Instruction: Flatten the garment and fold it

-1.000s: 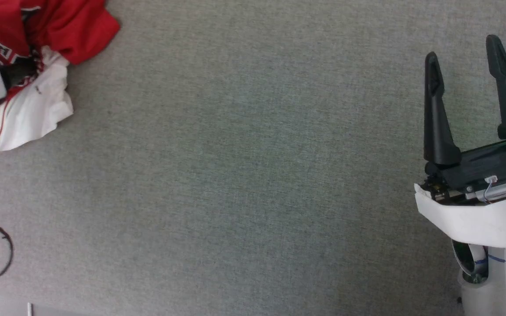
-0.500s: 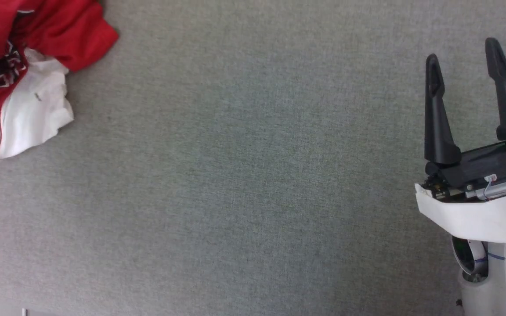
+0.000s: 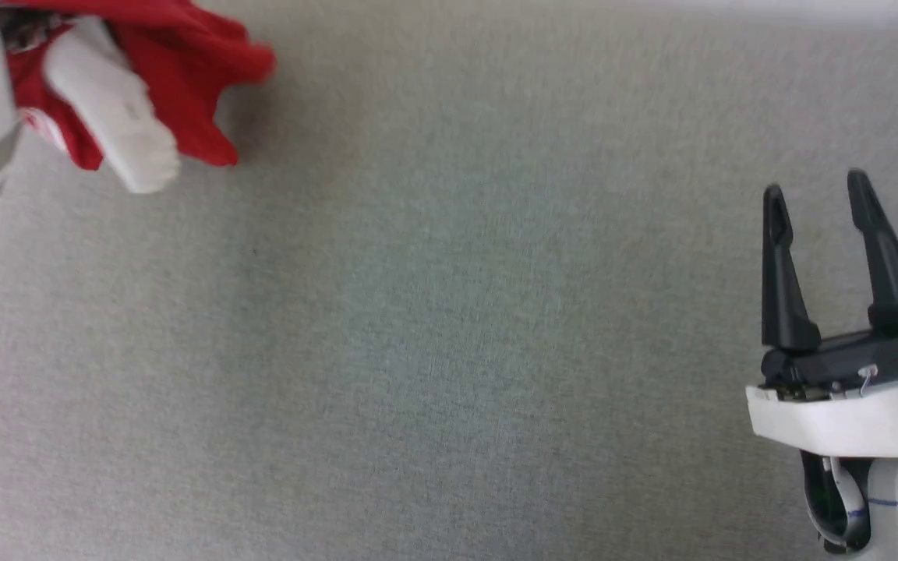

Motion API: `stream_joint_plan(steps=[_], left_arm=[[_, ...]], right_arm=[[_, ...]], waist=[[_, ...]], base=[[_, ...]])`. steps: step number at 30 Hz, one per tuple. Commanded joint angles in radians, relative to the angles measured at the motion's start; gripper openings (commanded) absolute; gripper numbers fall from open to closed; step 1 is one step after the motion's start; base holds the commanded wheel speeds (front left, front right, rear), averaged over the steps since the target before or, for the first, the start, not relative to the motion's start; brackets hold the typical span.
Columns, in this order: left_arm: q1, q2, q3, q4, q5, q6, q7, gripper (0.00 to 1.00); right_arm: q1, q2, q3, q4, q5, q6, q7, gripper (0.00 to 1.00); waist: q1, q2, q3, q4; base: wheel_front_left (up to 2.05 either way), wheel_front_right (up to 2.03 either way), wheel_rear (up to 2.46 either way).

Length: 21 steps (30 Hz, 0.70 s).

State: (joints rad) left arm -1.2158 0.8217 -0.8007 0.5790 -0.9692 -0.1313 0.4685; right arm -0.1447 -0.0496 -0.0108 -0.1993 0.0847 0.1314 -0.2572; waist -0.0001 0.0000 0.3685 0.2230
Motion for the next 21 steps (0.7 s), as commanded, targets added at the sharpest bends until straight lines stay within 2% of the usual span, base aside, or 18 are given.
stream_joint_plan(steps=[1,6,12,21], left_arm=[[-0.022,0.003,-0.02,-0.032,0.011,0.001,-0.011,0.0],[-0.063,-0.011,-0.103,-0.164,0.026,0.001,-0.017,0.0],[-0.114,-0.035,-0.193,-0.314,0.02,0.001,-0.015,0.0],[-0.126,-0.123,-0.309,-0.425,0.017,0.001,-0.049,0.0]], right_arm=[[0.017,-0.001,-0.005,0.006,0.013,-0.001,-0.005,1.0],[0.061,-0.001,-0.017,0.019,0.043,-0.001,-0.005,1.0],[0.096,-0.001,-0.014,0.029,0.064,-0.001,-0.005,1.0],[0.115,-0.001,-0.022,0.033,0.074,-0.001,-0.005,1.0]], waist=[[0.0001,0.0,-0.127,-0.012],[0.0001,0.0,-0.211,-0.051],[0.0001,0.0,-0.269,-0.133],[0.0001,0.0,-0.282,-0.274]], base=[[0.0,0.0,0.0],[0.0,0.0,0.0],[0.0,0.0,0.0],[0.0,0.0,0.0]])
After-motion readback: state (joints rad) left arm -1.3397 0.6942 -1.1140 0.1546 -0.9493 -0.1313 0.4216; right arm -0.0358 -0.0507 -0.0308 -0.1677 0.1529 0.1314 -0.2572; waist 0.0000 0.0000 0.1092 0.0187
